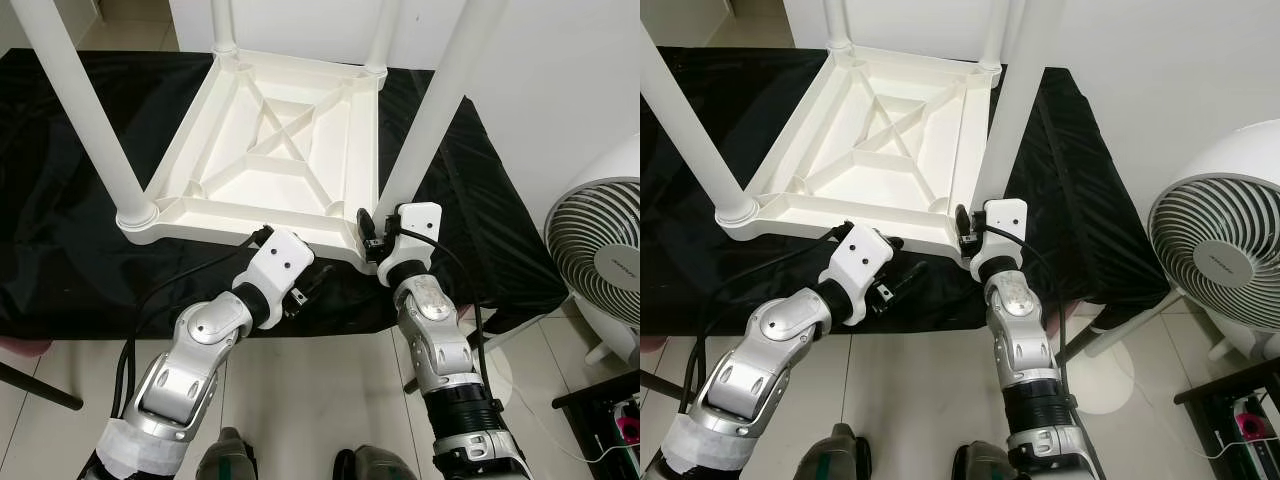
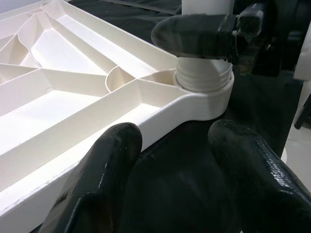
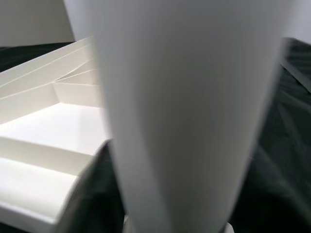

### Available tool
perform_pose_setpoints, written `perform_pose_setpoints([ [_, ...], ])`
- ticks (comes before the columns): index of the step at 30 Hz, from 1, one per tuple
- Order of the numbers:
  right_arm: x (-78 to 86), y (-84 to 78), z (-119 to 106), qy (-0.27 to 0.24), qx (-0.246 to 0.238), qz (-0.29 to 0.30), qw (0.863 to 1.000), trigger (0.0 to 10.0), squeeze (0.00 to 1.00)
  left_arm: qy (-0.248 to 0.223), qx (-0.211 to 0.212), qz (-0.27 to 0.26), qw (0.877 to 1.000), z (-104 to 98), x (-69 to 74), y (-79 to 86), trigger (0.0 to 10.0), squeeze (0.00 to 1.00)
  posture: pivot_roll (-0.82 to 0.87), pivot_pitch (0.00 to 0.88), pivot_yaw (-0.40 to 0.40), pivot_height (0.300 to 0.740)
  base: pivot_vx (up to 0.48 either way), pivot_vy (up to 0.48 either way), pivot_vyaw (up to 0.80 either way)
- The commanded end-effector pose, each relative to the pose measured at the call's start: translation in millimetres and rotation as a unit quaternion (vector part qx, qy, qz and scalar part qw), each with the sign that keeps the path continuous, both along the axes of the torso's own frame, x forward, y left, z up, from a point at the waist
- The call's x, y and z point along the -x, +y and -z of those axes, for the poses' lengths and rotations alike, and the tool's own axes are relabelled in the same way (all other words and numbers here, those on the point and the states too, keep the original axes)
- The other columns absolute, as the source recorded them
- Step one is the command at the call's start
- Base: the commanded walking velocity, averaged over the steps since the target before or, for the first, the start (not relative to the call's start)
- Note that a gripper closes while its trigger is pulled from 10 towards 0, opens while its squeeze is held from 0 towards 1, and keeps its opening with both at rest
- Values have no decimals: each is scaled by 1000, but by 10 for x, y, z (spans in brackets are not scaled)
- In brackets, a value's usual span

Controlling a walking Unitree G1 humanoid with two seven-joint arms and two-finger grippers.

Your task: Building children table

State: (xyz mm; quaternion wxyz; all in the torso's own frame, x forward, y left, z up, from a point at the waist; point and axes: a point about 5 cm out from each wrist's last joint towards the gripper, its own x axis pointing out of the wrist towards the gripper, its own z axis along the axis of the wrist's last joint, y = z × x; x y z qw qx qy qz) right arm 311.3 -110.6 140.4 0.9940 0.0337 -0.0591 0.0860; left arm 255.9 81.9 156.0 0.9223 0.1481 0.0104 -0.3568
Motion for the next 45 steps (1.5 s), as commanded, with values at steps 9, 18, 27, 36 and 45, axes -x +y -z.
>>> perform_pose_setpoints([
  [9,-2,-251,-15,1,12,-88,996,10000,898,4,2,-28,1000,77,21,35,10000,0,-5,81,-26,740,0,0,0],
  [18,-45,-264,-5,-1,95,-263,960,10000,0,0,1,-26,1000,62,6,53,10000,0,4,78,-23,740,0,0,0],
  [27,-212,-216,-7,16,128,-326,936,10000,0,0,2,-23,1000,48,14,61,10000,0,26,77,-26,740,0,0,0],
  [36,-255,-181,41,27,125,-357,925,0,0,3,0,-14,1000,49,31,45,10000,0,38,67,-37,740,0,0,0],
  [45,-229,-225,169,35,94,-290,952,0,0,5,1,-9,1000,75,31,21,10000,0,32,49,-47,740,0,0,0],
])
